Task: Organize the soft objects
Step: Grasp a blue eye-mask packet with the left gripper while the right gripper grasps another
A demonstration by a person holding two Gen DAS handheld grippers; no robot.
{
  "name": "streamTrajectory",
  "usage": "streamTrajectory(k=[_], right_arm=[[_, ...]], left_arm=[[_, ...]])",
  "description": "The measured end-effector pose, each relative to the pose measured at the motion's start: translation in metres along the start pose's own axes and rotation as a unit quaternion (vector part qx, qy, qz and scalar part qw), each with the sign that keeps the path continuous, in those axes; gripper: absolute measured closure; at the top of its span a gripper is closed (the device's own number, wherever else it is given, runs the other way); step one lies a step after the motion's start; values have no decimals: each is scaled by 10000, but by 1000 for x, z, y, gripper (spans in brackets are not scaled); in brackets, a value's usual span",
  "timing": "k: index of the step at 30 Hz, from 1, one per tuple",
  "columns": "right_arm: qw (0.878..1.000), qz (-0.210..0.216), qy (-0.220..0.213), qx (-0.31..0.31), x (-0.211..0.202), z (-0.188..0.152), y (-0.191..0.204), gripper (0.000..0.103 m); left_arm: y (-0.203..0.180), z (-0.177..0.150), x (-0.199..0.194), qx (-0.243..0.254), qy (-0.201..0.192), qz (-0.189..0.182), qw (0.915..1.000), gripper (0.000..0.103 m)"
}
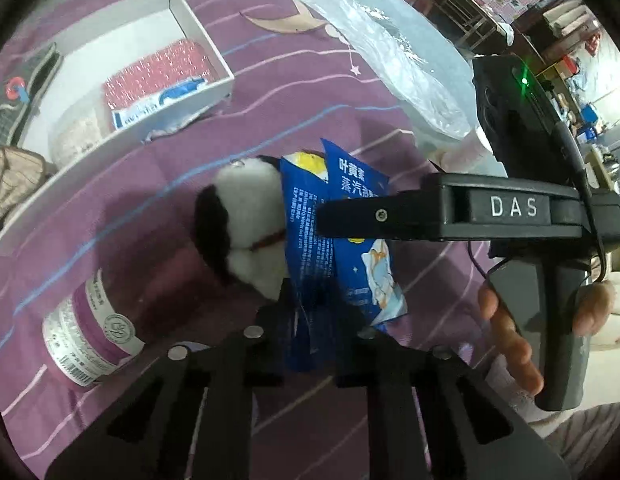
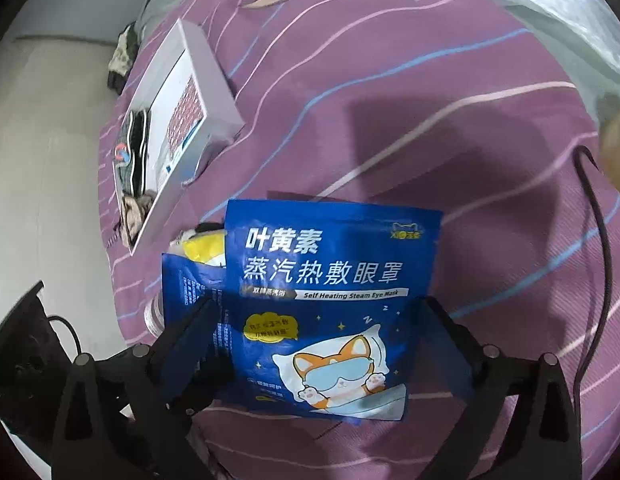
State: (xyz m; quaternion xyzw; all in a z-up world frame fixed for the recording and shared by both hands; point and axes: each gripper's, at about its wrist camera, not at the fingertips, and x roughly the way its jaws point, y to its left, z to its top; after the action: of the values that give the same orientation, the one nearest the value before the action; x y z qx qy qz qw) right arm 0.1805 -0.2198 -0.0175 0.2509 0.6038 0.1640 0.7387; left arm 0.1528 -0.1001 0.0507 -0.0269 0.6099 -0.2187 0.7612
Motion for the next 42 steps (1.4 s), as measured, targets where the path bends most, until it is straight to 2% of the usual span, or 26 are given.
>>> streamTrajectory(k=[2,4,8,10,20,23,25,31,42], right_arm=[[10000,61,-34,16,-1,1,-3,4],[9998,92,-102,109,-4,2,-9,13],[9993,235,-239,191,-10,4,-17,22],[9990,317,-278,134,-11,3,-15,32],[9982,400,-442,-114,-21,-3,-4,59],[9973,468,-524,-200,-26,-5,0,77],[9972,334,-581,-319,-27,-7,6,90],[9968,180,-715,-322,-31,-10,11,99],[9900,334,-1185,-690,-59,-19,42,100]], left_arm=[[-2,-1,-3,36,-82,34,10000,91],[-2,-1,-8,71,-192,83,9998,92],[4,-2,-19,33,-372,91,9993,95],[6,-2,-23,-15,-446,123,9989,97],[20,-5,-52,-203,-925,315,9950,98],[26,-4,-55,-325,-1001,383,9937,98],[29,-5,-56,-364,-1008,363,9936,98],[30,-7,-62,-358,-1065,331,9931,98],[38,-11,-79,-427,-1436,187,9885,99]])
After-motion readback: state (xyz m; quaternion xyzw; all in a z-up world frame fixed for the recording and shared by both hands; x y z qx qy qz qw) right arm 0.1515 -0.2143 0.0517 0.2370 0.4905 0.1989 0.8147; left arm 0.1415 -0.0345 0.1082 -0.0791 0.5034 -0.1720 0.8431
